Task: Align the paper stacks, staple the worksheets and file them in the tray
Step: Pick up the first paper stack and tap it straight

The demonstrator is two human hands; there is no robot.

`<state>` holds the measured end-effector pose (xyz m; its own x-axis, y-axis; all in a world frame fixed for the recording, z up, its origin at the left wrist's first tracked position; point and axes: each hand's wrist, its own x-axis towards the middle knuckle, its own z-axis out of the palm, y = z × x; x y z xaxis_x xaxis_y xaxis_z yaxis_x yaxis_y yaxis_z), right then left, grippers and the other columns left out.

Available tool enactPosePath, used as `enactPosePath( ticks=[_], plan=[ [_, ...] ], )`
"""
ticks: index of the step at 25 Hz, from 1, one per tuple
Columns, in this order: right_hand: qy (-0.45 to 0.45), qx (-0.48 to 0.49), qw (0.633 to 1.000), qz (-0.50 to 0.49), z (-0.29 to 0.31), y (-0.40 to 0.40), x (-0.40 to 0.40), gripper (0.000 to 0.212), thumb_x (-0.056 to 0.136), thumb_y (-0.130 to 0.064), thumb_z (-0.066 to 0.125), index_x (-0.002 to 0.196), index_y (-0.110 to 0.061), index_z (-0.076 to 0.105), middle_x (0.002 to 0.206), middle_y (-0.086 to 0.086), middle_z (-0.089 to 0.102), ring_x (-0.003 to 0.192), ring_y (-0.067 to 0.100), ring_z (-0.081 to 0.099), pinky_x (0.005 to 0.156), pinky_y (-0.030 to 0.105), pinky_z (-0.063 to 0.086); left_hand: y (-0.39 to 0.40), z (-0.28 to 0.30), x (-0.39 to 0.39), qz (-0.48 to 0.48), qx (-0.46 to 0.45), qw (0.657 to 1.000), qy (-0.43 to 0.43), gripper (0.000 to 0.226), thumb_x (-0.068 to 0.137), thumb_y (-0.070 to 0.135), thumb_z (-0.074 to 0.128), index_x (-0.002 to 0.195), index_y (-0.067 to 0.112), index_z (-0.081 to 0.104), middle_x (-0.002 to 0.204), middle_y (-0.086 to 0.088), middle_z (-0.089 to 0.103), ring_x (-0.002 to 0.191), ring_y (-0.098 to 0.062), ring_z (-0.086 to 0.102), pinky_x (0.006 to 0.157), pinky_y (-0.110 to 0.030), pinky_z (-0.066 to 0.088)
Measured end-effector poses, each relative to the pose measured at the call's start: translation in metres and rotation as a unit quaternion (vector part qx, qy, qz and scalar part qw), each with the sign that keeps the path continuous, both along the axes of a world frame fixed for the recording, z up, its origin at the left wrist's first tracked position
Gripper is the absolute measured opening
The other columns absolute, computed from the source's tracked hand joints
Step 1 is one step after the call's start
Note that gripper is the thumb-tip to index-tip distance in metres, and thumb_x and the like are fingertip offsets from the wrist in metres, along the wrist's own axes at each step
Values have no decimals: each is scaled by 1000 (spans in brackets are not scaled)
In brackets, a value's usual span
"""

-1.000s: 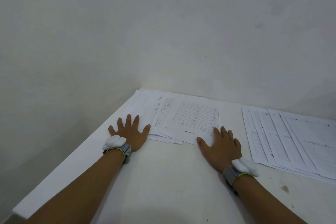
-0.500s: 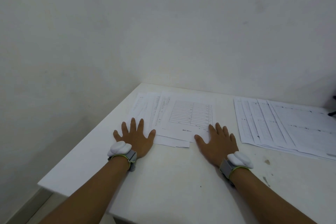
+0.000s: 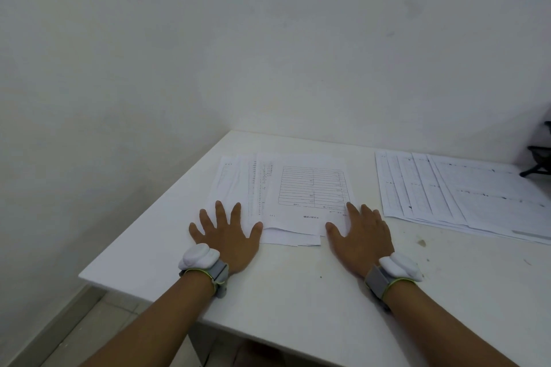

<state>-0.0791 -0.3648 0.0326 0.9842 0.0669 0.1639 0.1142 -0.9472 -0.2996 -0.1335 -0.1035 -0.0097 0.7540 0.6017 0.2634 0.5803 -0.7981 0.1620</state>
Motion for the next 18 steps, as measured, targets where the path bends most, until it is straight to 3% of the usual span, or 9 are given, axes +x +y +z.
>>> enactPosePath(
  ticks=[3, 7, 10, 14, 18],
  plan=[
    [8, 3, 1000, 8, 1, -4, -4, 75, 91, -66, 33, 155, -27, 26, 164, 6, 24, 151, 30, 16, 122, 44, 15, -13, 3, -13, -5, -3, 1000, 2, 93, 72, 85, -4, 138, 40, 44, 155, -3, 36, 139, -39, 20, 108, -57, -7],
    [5, 13, 1000, 9, 1, -6, -10, 69, 92, -61, 33, 153, -27, 33, 163, 4, 27, 151, 29, 18, 123, 43, 15, -27, 7, -30, -20, 2, 1000, 18, 91, 72, 84, -5, 144, 44, 32, 160, -1, 23, 144, -38, 13, 109, -56, -7],
    [8, 18, 1000, 16, 1, -10, -15, 69, 93, -60, 32, 152, -26, 36, 163, 4, 28, 151, 28, 20, 122, 43, 15, -36, 10, -42, -38, -3, 999, 30, 95, 69, 82, -16, 148, 45, 22, 163, 0, 15, 145, -37, 8, 110, -55, -7],
    [9, 26, 999, 27, 7, -15, -27, 66, 96, -57, 35, 152, -24, 37, 163, 4, 28, 151, 27, 20, 122, 41, 15, -49, 21, -55, -43, -26, 999, 21, 98, 69, 80, -21, 148, 44, 23, 162, -2, 18, 144, -38, 10, 112, -52, -2],
    [15, 45, 998, 32, 16, -18, -44, 62, 98, -53, 39, 152, -23, 37, 163, 2, 26, 152, 23, 18, 123, 39, 13, -58, 35, -70, -64, -20, 997, 34, 94, 73, 79, -17, 148, 40, 25, 158, -7, 25, 138, -39, 21, 112, -51, 14]
  ],
)
